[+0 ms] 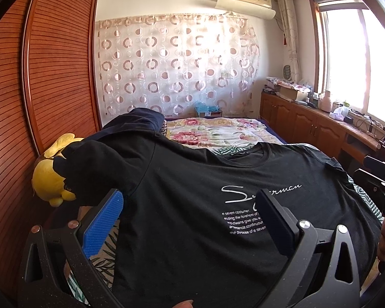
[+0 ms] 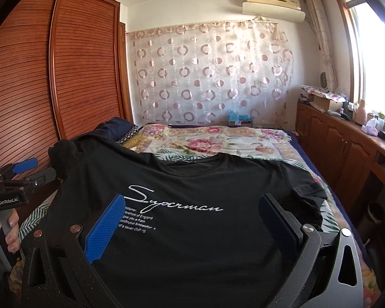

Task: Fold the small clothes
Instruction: 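Grasp the side edge of the black T-shirt with the left gripper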

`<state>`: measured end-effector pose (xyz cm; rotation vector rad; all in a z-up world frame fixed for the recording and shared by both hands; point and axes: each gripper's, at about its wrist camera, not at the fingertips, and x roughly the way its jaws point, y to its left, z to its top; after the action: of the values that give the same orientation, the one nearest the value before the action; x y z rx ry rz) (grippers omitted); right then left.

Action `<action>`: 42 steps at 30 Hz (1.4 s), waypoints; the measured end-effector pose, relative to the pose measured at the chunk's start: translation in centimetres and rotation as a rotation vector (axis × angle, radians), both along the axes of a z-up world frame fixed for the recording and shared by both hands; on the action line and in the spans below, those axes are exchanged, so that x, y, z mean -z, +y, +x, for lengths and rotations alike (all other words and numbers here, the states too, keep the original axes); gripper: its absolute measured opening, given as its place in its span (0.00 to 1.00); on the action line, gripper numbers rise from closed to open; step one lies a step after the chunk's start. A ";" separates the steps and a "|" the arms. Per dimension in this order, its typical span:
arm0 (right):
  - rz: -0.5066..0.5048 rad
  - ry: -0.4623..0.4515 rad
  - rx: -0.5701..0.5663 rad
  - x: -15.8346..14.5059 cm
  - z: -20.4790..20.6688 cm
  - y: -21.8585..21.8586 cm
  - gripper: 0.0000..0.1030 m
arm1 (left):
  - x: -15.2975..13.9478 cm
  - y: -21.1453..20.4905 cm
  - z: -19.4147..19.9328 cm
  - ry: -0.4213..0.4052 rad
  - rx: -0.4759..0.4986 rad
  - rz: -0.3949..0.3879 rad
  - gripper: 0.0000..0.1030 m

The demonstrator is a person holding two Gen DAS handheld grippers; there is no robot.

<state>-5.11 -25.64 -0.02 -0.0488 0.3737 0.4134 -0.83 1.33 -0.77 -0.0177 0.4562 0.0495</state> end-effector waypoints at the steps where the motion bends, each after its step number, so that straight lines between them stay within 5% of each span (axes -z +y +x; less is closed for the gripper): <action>1: -0.002 0.004 -0.006 0.0 0.2 -0.1 1.00 | 0.1 0.3 0.0 0.003 -0.004 0.001 1.00; 27: -0.091 0.060 -0.161 0.9 4.9 1.4 1.00 | -0.3 12.9 5.6 0.100 -0.055 0.079 0.99; 35: -0.096 0.073 -0.192 0.6 5.1 1.6 1.00 | -1.3 16.7 8.6 0.132 -0.067 -0.002 0.78; 38: -0.102 0.066 -0.199 0.3 5.1 1.9 1.00 | -1.0 17.8 9.2 0.136 -0.042 -0.064 0.49; 42: -0.096 0.063 -0.208 0.1 4.9 1.8 1.00 | 0.2 17.5 9.7 0.176 -0.045 -0.043 0.45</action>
<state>-0.18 -23.84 -0.14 -0.1694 0.4520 0.6039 8.87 18.78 -0.95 -0.0665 0.6331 0.0857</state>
